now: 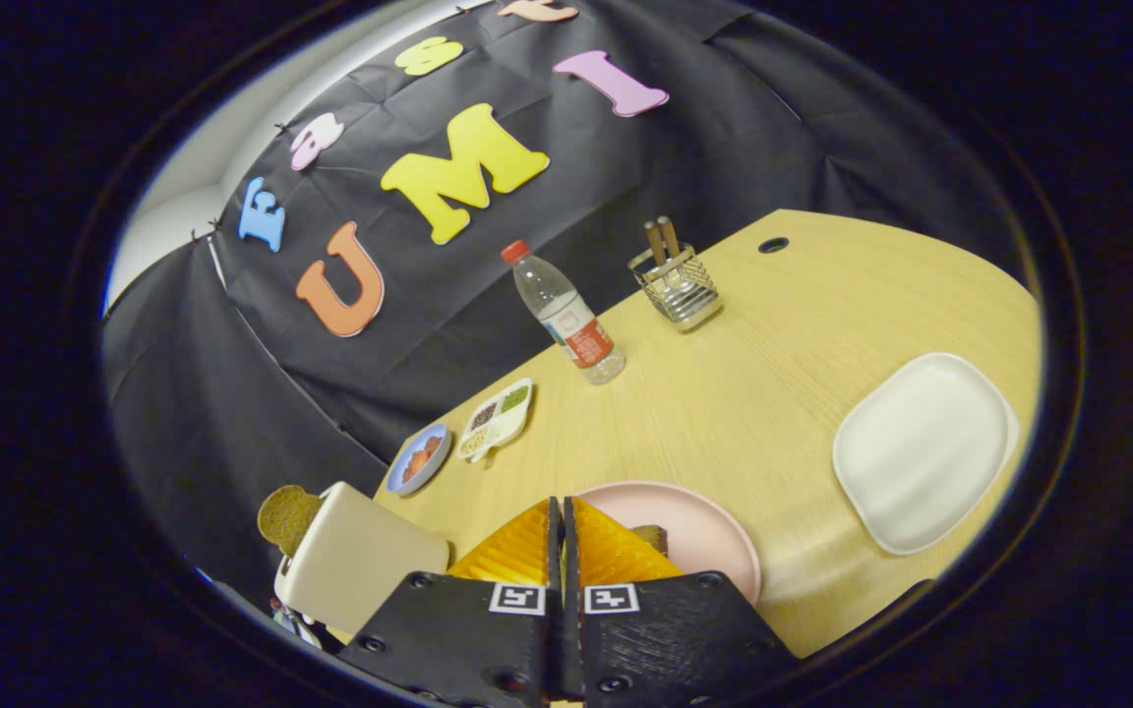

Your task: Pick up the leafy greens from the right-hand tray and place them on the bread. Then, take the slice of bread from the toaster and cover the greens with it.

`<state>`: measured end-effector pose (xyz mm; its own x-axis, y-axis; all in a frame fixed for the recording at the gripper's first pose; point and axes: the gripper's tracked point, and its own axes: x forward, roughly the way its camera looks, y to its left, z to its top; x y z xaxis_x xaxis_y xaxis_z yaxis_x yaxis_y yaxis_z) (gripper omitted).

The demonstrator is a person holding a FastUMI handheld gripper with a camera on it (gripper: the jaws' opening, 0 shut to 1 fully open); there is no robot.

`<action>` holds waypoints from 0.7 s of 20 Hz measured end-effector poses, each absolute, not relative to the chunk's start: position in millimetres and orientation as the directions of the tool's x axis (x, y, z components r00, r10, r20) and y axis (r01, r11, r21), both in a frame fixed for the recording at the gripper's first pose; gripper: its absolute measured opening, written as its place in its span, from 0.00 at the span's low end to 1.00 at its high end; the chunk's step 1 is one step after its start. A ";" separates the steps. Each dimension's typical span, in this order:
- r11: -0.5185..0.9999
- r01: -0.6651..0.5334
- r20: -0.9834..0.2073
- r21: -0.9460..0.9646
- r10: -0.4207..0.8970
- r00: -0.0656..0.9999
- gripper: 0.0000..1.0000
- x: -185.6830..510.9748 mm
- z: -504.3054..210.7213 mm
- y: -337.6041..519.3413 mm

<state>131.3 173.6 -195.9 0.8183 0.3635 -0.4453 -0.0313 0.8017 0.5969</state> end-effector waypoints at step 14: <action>0.949 0.019 -0.377 0.314 0.106 0.920 0.79 117.4 -168.9 136.8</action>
<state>117.4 136.8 -168.9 0.9202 0.1058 -0.3768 0.0193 0.9493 0.3138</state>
